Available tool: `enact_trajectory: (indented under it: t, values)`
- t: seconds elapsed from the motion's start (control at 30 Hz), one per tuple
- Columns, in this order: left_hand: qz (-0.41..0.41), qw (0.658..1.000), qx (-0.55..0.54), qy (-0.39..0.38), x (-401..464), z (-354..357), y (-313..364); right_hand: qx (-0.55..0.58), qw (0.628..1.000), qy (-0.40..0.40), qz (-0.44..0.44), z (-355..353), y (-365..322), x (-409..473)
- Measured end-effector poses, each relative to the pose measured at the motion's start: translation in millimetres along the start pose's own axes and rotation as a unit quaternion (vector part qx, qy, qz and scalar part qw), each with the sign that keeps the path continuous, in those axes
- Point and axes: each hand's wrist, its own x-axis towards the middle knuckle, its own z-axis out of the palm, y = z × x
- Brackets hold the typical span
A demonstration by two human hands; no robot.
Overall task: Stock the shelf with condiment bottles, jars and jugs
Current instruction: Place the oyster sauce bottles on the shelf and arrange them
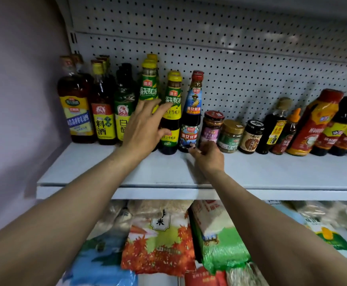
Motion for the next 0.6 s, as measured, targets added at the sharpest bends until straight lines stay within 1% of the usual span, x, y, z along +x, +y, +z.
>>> enact_trajectory:
  t: [0.13, 0.23, 0.3, 0.37, 0.5, 0.6]
  values:
    - [-0.111, 0.991, -0.053, -0.058, -44, -4, 3, -0.04, 0.997, -0.047, -0.051, -15, -12, -20]
    - [-0.165, 0.979, -0.043, -0.109, -76, -9, 10, -0.073, 0.989, -0.085, -0.098, -28, -19, -42]
    - [-0.197, 0.973, -0.029, -0.119, -98, -14, 16, -0.109, 0.978, -0.118, -0.134, -38, -21, -58]
    - [-0.224, 0.966, -0.01, -0.126, -121, -22, 25, -0.152, 0.96, -0.148, -0.18, -48, -20, -77]
    - [-0.276, 0.946, 0.051, -0.161, -173, -38, 49, -0.226, 0.912, -0.199, -0.277, -64, -6, -117]
    - [-0.301, 0.93, 0.091, -0.189, -216, -50, 70, -0.255, 0.882, -0.232, -0.321, -70, 11, -143]
